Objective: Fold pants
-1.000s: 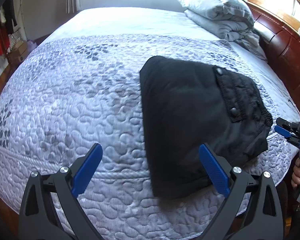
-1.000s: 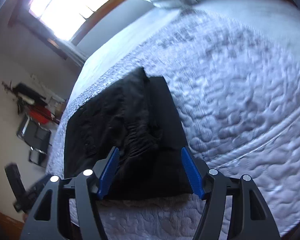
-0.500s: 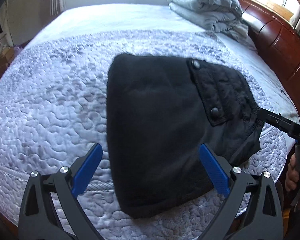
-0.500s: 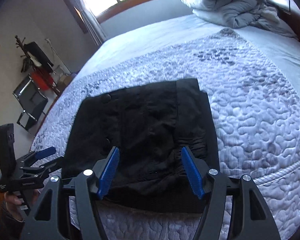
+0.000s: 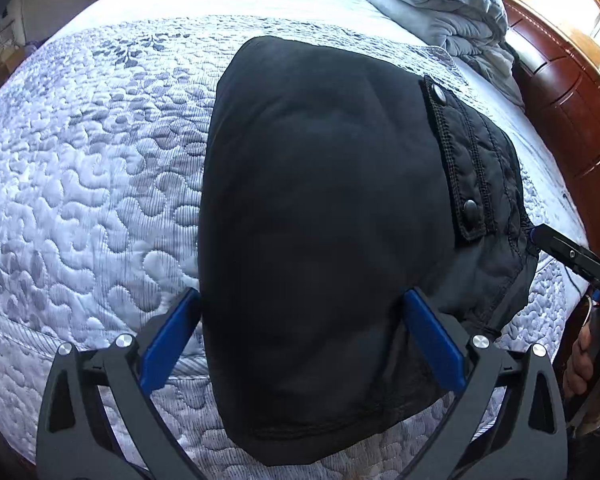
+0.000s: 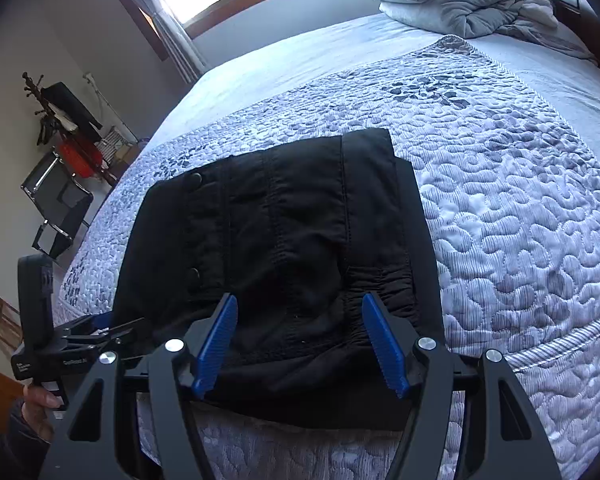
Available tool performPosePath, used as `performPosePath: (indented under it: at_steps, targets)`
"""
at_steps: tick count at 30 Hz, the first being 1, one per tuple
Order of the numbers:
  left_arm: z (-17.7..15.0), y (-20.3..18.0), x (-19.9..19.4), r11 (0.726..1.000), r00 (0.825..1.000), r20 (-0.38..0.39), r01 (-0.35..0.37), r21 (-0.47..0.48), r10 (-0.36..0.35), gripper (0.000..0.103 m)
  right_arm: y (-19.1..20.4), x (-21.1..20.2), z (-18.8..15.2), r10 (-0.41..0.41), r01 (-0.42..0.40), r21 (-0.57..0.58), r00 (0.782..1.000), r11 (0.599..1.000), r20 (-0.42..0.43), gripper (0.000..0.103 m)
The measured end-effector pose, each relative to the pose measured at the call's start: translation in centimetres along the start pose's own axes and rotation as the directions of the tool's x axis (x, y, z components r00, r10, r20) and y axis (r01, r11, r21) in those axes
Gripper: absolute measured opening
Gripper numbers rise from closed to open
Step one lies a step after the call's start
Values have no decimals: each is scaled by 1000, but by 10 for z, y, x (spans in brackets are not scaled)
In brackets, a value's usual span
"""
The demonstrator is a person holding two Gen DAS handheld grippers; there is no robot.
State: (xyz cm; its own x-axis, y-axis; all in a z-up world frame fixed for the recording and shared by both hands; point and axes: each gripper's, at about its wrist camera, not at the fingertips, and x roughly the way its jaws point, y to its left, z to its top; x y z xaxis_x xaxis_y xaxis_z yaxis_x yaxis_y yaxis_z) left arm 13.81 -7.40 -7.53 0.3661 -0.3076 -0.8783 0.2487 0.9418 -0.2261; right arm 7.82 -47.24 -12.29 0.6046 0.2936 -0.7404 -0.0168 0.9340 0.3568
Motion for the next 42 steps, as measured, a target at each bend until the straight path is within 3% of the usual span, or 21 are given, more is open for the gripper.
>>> performPosePath:
  at_steps: [12,15,19,22,36,42]
  targets:
    - [14,-6,-35,996,997,62,-55,72,50,100,-22,-24,10,70,-74,89,997,993,45,66]
    - [20,-6,-41,993,995,78,-77,94,69,100,-37,-31,14,81,-87,123,995,989,55,73]
    - [28,-4,-43,989,992,86,-101,112,91,100,-55,-34,20,95,-100,153,995,983,43,75]
    - [34,0,-42,987,991,84,-112,111,103,100,-64,-29,25,132,-134,165,991,977,23,86]
    - [44,3,-20,978,994,12,-112,174,112,100,-94,16,31,232,-206,243,969,948,-84,86]
    - [48,7,-10,984,997,-33,-66,164,73,100,-97,31,33,261,-225,243,957,944,-125,86]
